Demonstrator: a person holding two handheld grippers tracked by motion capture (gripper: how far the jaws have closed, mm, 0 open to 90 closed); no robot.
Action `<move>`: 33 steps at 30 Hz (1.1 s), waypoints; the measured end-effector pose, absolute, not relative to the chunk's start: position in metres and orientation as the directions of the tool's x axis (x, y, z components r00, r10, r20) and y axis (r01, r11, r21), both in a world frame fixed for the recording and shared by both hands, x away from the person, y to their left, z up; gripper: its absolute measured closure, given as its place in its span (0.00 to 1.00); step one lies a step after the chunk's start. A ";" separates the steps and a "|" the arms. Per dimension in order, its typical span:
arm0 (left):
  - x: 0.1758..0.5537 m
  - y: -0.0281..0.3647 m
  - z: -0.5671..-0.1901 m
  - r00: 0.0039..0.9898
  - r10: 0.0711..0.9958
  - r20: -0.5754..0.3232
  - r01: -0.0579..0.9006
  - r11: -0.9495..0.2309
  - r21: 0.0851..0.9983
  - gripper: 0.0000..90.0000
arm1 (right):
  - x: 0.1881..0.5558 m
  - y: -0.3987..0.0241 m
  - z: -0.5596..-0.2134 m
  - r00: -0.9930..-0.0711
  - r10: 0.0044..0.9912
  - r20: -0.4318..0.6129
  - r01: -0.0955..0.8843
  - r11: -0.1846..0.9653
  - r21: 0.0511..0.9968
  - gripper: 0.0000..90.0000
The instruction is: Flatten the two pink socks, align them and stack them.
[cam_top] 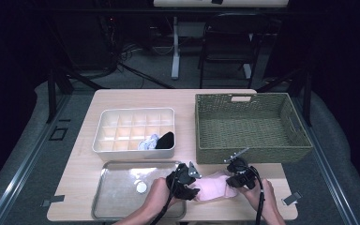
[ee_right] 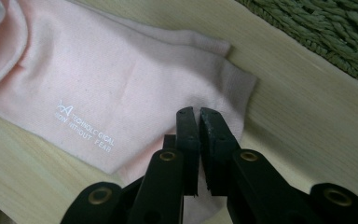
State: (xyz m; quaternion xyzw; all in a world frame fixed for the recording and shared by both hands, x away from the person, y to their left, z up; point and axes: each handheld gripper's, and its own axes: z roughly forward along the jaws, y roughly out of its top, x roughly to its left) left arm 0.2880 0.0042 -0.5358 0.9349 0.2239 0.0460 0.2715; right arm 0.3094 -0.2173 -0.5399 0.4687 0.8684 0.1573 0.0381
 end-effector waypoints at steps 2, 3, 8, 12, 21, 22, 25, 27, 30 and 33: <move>0.289 -0.003 -0.539 0.897 0.441 -0.042 0.397 -0.758 0.518 0.61 | 0.309 -0.217 -0.541 -0.552 0.831 0.070 0.801 0.506 0.320 0.96; 0.288 -0.008 -0.541 0.898 0.437 -0.046 0.398 -0.764 0.508 0.61 | 0.309 -0.217 -0.541 -0.552 0.831 0.070 0.801 0.506 0.320 0.96; 0.283 -0.020 -0.551 0.908 0.418 0.016 0.365 -0.810 0.459 0.66 | 0.308 -0.218 -0.541 -0.551 0.831 0.071 0.804 0.506 0.313 0.96; 0.283 -0.017 -0.551 0.908 0.418 0.045 0.350 -0.811 0.468 0.83 | 0.308 -0.219 -0.541 -0.554 0.830 0.068 0.804 0.512 0.303 0.96; 0.288 -0.003 -0.546 0.904 0.426 0.026 0.363 -0.799 0.479 0.94 | 0.308 -0.220 -0.541 -0.545 0.837 0.049 0.809 0.510 0.292 0.97; 0.288 -0.002 -0.545 0.904 0.427 0.026 0.364 -0.799 0.478 0.93 | 0.308 -0.220 -0.541 -0.545 0.837 0.047 0.809 0.510 0.292 0.97; 0.287 0.002 -0.542 0.906 0.424 0.010 0.369 -0.800 0.474 0.93 | 0.308 -0.220 -0.541 -0.547 0.835 0.051 0.808 0.512 0.290 0.97; 0.286 0.003 -0.541 0.908 0.419 0.003 0.370 -0.805 0.463 0.93 | 0.308 -0.220 -0.541 -0.548 0.835 0.056 0.809 0.511 0.291 0.96; 0.286 0.005 -0.542 0.909 0.417 0.001 0.371 -0.811 0.453 0.93 | 0.308 -0.220 -0.541 -0.547 0.835 0.054 0.808 0.511 0.293 0.96; 0.287 0.008 -0.542 0.906 0.424 0.009 0.376 -0.813 0.445 0.92 | 0.307 -0.220 -0.541 -0.544 0.837 0.060 0.810 0.505 0.298 0.96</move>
